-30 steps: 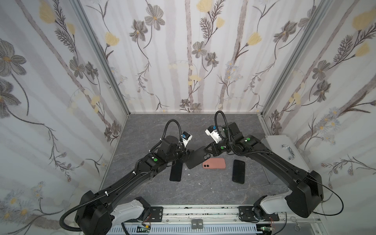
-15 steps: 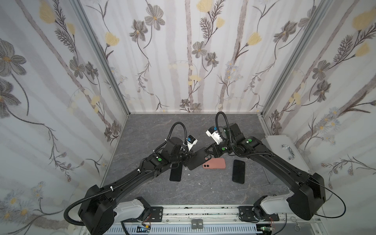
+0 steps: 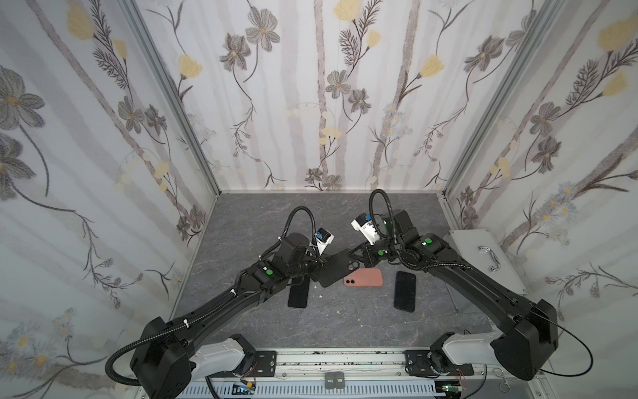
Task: Take the phone out of the phone case
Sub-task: Place the phone case at the center of the table.
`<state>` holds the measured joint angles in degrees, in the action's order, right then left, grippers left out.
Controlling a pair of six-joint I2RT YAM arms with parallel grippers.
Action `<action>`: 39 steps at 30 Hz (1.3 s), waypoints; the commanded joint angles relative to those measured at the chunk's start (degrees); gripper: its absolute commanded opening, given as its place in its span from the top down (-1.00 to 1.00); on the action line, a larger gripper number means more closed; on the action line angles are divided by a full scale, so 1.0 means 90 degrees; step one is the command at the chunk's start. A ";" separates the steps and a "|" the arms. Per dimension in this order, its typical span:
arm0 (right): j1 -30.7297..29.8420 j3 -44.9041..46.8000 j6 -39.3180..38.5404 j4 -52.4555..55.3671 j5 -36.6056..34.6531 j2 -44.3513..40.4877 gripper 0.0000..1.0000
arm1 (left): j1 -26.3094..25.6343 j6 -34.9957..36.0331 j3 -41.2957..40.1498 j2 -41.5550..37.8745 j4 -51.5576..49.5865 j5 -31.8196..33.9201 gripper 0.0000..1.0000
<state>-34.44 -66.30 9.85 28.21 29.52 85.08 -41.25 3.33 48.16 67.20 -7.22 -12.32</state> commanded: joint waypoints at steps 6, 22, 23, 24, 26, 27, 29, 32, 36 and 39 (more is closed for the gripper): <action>-0.0001 0.0268 0.0598 -0.1350 -0.1125 -0.0727 -0.05 | 0.0401 -0.0855 0.0034 -0.0128 0.0077 0.1089 1.00; -0.1139 0.1243 0.1284 -0.3041 -0.3031 -0.0805 -0.31 | 0.2192 -0.2214 0.0568 0.1406 0.0187 -0.0071 1.00; -0.1169 0.1252 0.1326 -0.3087 -0.3036 -0.0760 -0.31 | 0.2268 -0.2235 0.0635 0.1557 0.0170 -0.0191 1.00; -0.1183 0.1269 0.1373 -0.3131 -0.3045 -0.0685 -0.32 | 0.2363 -0.2280 0.0714 0.1725 0.0178 -0.0363 1.00; -0.1193 0.1273 0.1448 -0.3172 -0.3125 -0.0591 -0.42 | 0.2497 -0.2306 0.0840 0.2104 0.0178 -0.0541 1.00; -0.1193 0.1278 0.1482 -0.3189 -0.3183 -0.0534 -0.44 | 0.2542 -0.2264 0.0915 0.2290 0.0178 -0.0606 1.00; -0.1193 0.1310 0.1484 -0.3202 -0.3277 -0.0481 -0.45 | 0.2623 -0.2146 0.1064 0.2682 0.0172 -0.0663 1.00; -0.1193 0.1312 0.1469 -0.3123 -0.3505 -0.0435 -0.54 | 0.2733 -0.2118 0.1255 0.3147 0.0178 -0.0599 1.00; -0.1193 0.1345 0.1508 -0.3025 -0.3900 -0.0438 -0.79 | 0.2780 -0.2118 0.1469 0.3618 0.0169 -0.0469 1.00; -0.1194 0.1545 0.1675 -0.3236 -0.4131 -0.0534 -0.99 | 0.2800 -0.2054 0.1607 0.3931 0.0153 -0.0345 1.00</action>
<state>-45.10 -53.36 23.07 2.07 -4.03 80.77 -16.14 -16.08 61.52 100.99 -6.63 -16.51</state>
